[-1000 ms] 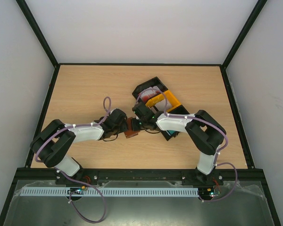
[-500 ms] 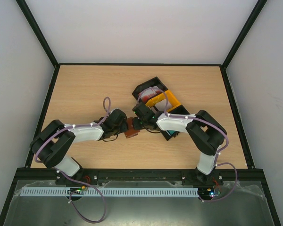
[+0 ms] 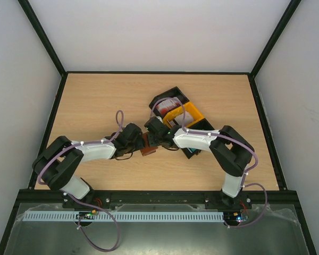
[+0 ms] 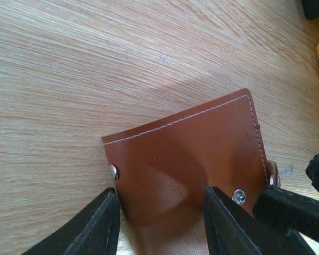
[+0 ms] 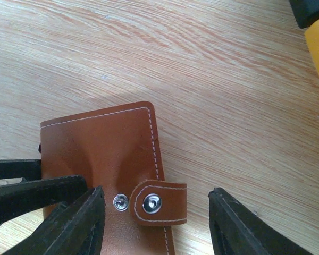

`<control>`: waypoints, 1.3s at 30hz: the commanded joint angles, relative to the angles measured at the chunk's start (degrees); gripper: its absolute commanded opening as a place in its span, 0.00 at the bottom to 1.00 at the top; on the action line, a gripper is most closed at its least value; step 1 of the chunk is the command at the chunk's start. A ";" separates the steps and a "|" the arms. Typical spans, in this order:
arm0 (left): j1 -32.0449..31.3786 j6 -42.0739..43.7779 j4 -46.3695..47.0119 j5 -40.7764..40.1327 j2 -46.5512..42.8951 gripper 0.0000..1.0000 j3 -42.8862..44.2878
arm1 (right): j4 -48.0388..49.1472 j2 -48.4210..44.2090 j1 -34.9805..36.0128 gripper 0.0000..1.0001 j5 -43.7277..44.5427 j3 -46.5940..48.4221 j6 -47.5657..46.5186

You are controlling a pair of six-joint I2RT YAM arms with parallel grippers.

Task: Put the credit cards into the card holder
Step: Close the card holder at the center of the board.

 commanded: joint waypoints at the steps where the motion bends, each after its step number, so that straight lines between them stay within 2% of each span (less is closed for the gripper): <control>1: 0.25 -1.24 -9.60 3.55 1.56 0.47 -3.28 | -3.52 0.29 1.01 0.52 4.62 2.07 -0.72; 6: 0.60 -1.54 -9.50 3.70 0.91 0.49 -3.80 | -4.27 1.26 1.20 0.48 6.09 2.36 -0.42; 12: 1.05 -1.70 -9.18 4.10 0.63 0.50 -4.45 | -4.88 1.37 1.26 0.33 7.59 2.70 0.46; 19: 1.28 -1.63 -8.98 4.32 0.60 0.50 -4.81 | -5.46 0.60 1.23 0.24 9.01 3.50 1.36; 25: 1.31 -1.69 -8.89 4.41 0.50 0.50 -4.87 | -6.53 0.91 1.21 0.11 9.28 4.22 1.65; 39: 1.31 -1.64 -8.72 4.50 0.28 0.50 -5.12 | -7.48 2.36 1.25 0.04 8.64 4.29 1.95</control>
